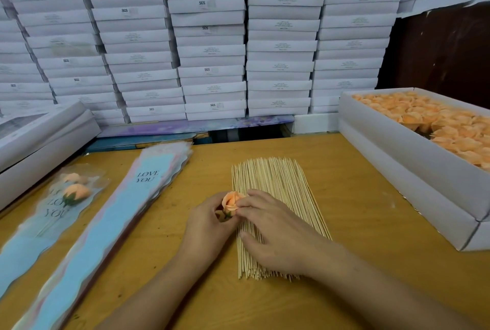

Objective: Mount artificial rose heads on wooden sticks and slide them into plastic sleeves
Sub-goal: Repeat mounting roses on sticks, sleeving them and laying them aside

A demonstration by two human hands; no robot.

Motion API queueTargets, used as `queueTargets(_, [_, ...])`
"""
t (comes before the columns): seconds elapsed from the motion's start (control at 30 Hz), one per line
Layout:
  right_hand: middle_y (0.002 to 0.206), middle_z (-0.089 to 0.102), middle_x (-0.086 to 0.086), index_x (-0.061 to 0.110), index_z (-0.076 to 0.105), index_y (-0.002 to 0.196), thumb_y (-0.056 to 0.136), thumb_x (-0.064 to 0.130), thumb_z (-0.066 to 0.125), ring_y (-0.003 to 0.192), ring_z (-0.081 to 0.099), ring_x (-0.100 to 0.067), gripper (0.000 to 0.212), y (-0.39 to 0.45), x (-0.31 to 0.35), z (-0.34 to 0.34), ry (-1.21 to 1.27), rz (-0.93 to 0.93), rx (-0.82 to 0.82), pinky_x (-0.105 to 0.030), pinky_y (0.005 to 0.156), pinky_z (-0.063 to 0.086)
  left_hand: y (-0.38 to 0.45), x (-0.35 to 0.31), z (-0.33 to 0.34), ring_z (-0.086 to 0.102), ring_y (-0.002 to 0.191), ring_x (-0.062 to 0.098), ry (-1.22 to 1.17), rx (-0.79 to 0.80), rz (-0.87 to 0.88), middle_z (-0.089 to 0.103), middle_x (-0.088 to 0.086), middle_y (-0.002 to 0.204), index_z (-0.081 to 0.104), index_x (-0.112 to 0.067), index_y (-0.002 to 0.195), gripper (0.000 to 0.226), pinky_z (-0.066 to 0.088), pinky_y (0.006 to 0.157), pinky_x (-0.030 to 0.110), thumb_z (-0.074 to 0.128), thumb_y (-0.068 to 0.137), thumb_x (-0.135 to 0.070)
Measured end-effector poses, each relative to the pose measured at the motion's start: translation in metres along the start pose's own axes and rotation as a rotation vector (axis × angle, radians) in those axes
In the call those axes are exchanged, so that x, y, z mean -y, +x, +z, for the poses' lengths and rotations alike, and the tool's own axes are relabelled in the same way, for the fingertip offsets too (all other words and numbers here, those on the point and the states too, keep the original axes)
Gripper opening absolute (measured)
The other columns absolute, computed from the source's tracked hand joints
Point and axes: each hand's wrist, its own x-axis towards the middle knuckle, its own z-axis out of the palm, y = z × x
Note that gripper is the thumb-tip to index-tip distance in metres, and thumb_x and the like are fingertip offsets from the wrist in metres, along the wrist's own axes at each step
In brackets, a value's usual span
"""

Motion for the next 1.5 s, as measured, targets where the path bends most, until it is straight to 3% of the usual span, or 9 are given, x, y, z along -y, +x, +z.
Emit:
queueTargets(0.1, [0.152, 0.033, 0.018, 0.029, 0.049, 0.143, 0.098, 0.037, 0.050, 0.141, 0.027, 0.000, 0.046, -0.001, -0.003, -0.009, 0.059, 0.061, -0.099, -0.022, 0.113, 0.022, 0.002, 0.003, -0.003, 0.065, 0.086, -0.006, -0.074, -0.037, -0.071, 0.069, -0.032, 0.093, 0.063, -0.045, 0.099, 0.039, 0.048, 0.067, 0.008, 0.085, 0.078, -0.020])
queueTargets(0.23, [0.115, 0.053, 0.025, 0.033, 0.060, 0.125, 0.095, 0.026, 0.059, 0.095, 0.054, 0.006, 0.031, -0.001, -0.035, -0.032, 0.165, 0.417, -0.299, -0.011, 0.079, 0.042, 0.004, 0.006, -0.007, 0.068, 0.079, -0.006, -0.228, -0.100, -0.195, 0.074, -0.024, 0.089, 0.066, -0.035, 0.099, 0.036, 0.048, 0.061, 0.007, 0.088, 0.074, -0.022])
queueTargets(0.33, [0.084, 0.067, 0.010, 0.022, 0.068, 0.088, 0.091, 0.016, 0.060, 0.072, 0.063, -0.007, 0.011, -0.009, -0.068, -0.044, 0.107, 0.704, -0.274, -0.030, 0.064, 0.055, 0.005, 0.007, -0.006, 0.069, 0.073, -0.003, -0.290, -0.107, -0.239, 0.076, -0.015, 0.084, 0.067, -0.031, 0.098, 0.033, 0.048, 0.056, 0.009, 0.088, 0.074, -0.022])
queueTargets(0.4, [0.072, 0.067, -0.003, 0.010, 0.071, 0.076, 0.087, 0.011, 0.058, 0.066, 0.063, -0.019, 0.017, -0.015, -0.089, -0.043, 0.098, 0.825, -0.178, -0.035, 0.062, 0.053, 0.005, 0.008, -0.006, 0.070, 0.073, -0.001, -0.302, -0.105, -0.252, 0.077, -0.013, 0.085, 0.067, -0.029, 0.099, 0.032, 0.047, 0.056, 0.009, 0.088, 0.075, -0.022])
queueTargets(0.5, [0.058, 0.043, -0.004, 0.019, 0.051, 0.055, 0.085, 0.013, 0.058, 0.052, 0.041, -0.020, 0.032, -0.022, -0.103, -0.042, 0.137, 0.909, -0.071, -0.028, 0.054, 0.030, 0.005, 0.009, -0.007, 0.070, 0.072, -0.002, -0.298, -0.090, -0.258, 0.078, -0.011, 0.087, 0.067, -0.029, 0.103, 0.034, 0.048, 0.057, 0.010, 0.087, 0.076, -0.025])
queueTargets(0.9, [0.051, 0.033, 0.003, 0.023, 0.041, 0.052, 0.080, 0.014, 0.062, 0.049, 0.036, -0.017, 0.036, -0.014, -0.103, -0.041, 0.207, 0.958, -0.025, -0.027, 0.055, 0.025, 0.005, 0.011, -0.007, 0.069, 0.076, -0.004, -0.281, -0.085, -0.266, 0.076, -0.017, 0.086, 0.068, -0.030, 0.101, 0.033, 0.048, 0.058, 0.009, 0.087, 0.075, -0.025])
queueTargets(1.17, [0.054, 0.067, -0.004, 0.009, 0.064, 0.068, 0.083, 0.016, 0.065, 0.053, 0.063, -0.018, 0.016, -0.008, -0.102, -0.042, 0.172, 1.005, 0.002, -0.027, 0.057, 0.049, 0.005, 0.011, -0.007, 0.071, 0.076, 0.000, -0.291, -0.075, -0.283, 0.078, -0.011, 0.087, 0.069, -0.026, 0.105, 0.034, 0.049, 0.058, 0.012, 0.087, 0.076, -0.025])
queueTargets(1.3, [0.038, 0.058, 0.005, 0.012, 0.062, 0.067, 0.082, 0.023, 0.068, 0.048, 0.062, -0.013, 0.019, -0.004, -0.099, -0.045, 0.074, 1.005, 0.067, -0.020, 0.050, 0.044, 0.004, 0.007, -0.007, 0.070, 0.076, -0.002, -0.313, -0.070, -0.288, 0.077, -0.014, 0.088, 0.070, -0.025, 0.104, 0.032, 0.049, 0.059, 0.011, 0.086, 0.077, -0.022])
queueTargets(1.5, [0.040, 0.060, 0.006, 0.015, 0.062, 0.069, 0.079, 0.032, 0.069, 0.036, 0.055, -0.008, 0.021, -0.001, -0.098, -0.046, 0.047, 1.003, 0.116, -0.015, 0.041, 0.036, 0.004, 0.002, -0.007, 0.070, 0.077, -0.002, -0.340, -0.076, -0.311, 0.077, -0.015, 0.089, 0.070, -0.024, 0.103, 0.031, 0.050, 0.059, 0.011, 0.086, 0.077, -0.020])
